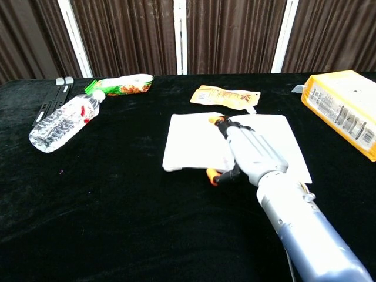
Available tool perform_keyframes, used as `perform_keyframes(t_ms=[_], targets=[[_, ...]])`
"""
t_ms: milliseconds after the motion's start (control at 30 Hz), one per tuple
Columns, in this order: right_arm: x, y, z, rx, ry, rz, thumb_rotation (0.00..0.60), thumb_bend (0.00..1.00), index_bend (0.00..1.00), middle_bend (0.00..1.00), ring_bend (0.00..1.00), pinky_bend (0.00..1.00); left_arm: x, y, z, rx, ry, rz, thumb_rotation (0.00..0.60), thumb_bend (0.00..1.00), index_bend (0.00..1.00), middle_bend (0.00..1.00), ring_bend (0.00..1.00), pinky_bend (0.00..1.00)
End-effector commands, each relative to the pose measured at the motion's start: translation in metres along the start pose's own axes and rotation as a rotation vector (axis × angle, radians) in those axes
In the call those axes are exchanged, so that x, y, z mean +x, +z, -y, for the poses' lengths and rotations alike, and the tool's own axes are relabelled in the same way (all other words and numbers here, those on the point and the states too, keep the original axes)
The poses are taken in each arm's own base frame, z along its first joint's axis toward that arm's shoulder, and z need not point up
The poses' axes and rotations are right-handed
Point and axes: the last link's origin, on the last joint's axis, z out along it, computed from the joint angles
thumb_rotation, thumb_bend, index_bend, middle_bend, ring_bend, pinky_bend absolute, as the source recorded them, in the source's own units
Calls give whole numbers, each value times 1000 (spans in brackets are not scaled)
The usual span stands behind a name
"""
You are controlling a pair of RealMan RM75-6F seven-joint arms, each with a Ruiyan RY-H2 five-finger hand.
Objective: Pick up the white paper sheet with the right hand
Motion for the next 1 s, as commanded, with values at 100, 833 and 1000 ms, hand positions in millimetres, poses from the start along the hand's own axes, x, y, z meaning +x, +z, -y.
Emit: perform_keyframes(t_ms=[100, 833, 1000], targets=[[6, 1, -1, -8, 33, -52, 600, 385, 0, 0, 0, 0, 0, -1, -2, -8, 0, -1, 600, 129, 0, 0, 0, 0], [54, -6, -59, -236, 51, -196, 600, 440, 0, 0, 0, 0, 0, -3, -9, -31, -7, -10, 600, 128, 0, 0, 0, 0], [70, -19, -84, -287, 64, -236, 600, 439, 0, 0, 0, 0, 1, -6, -13, -46, -7, -14, 600, 128, 0, 0, 0, 0]])
